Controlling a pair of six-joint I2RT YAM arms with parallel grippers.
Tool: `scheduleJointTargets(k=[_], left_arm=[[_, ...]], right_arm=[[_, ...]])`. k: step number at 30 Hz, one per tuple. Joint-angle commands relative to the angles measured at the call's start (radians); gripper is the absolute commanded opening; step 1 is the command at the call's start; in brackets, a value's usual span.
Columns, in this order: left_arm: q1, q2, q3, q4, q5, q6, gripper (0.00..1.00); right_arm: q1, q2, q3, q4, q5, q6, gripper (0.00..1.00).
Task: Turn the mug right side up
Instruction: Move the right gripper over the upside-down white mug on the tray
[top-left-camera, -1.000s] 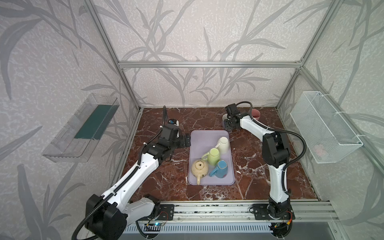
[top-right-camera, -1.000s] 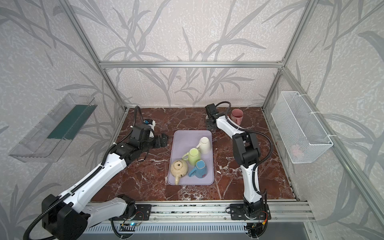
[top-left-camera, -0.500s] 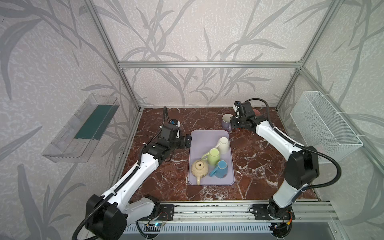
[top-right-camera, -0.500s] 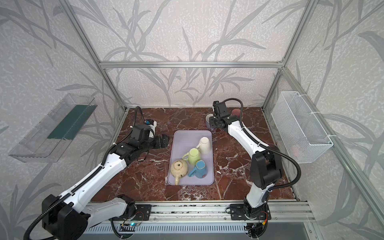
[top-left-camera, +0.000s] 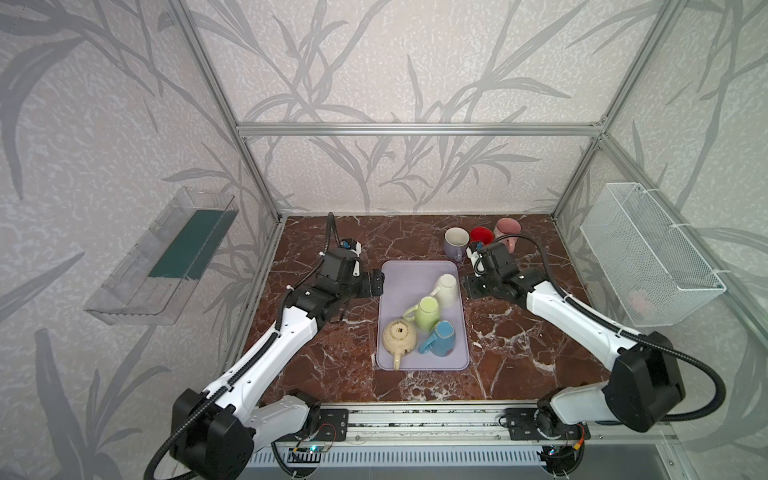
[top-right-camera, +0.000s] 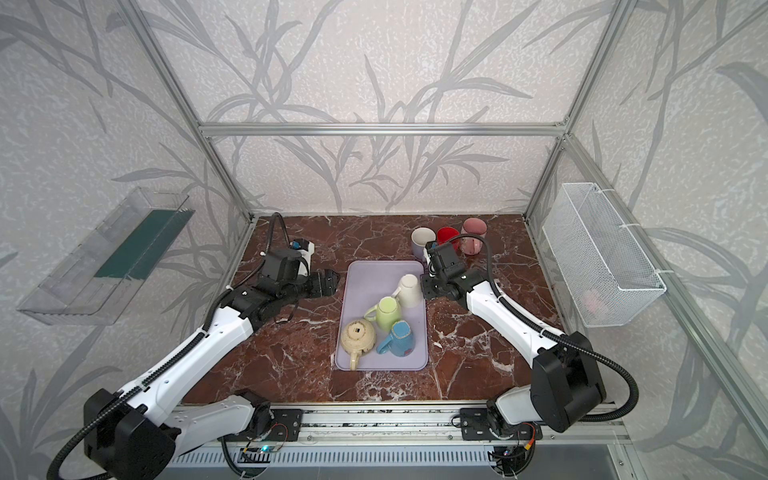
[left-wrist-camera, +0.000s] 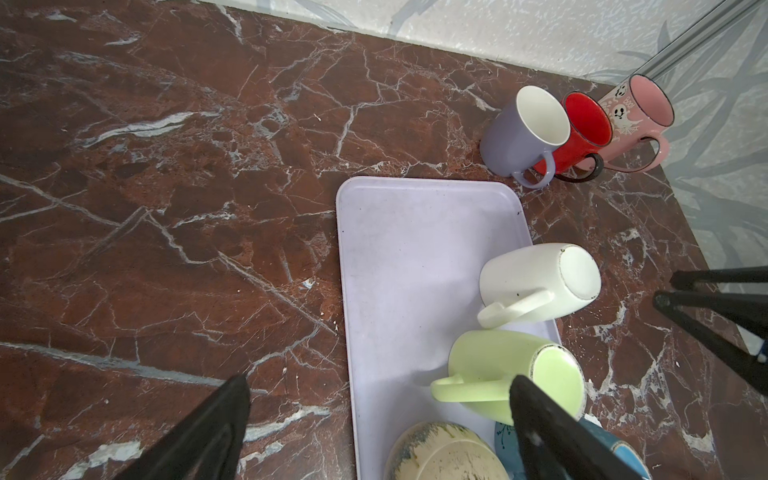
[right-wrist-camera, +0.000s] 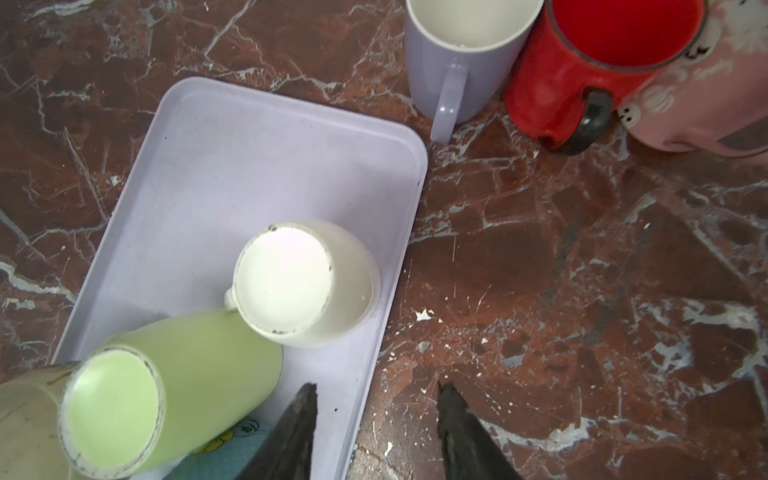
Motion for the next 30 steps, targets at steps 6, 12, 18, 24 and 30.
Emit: scheduleJointTargets(k=[6, 12, 18, 24, 30], left_arm=[[0.006, -0.007, 0.001, 0.005, -0.004, 0.011, 0.95], [0.006, 0.001, 0.002, 0.005, -0.003, 0.013, 0.95], [0.006, -0.001, 0.002, 0.001, -0.014, 0.010, 0.95], [0.006, 0.001, 0.001, 0.003, -0.004, 0.006, 0.95], [0.006, 0.001, 0.003, 0.003, -0.007, 0.006, 0.95]], right_arm=[[0.018, -0.004, -0.085, 0.090, -0.101, 0.050, 0.48], [0.026, 0.070, -0.060, 0.125, -0.133, 0.071, 0.48], [0.025, 0.125, -0.019, 0.119, -0.131, 0.073, 0.48], [0.024, 0.187, 0.022, 0.127, -0.127, 0.072, 0.48], [0.025, 0.255, 0.081, 0.116, -0.106, 0.067, 0.48]])
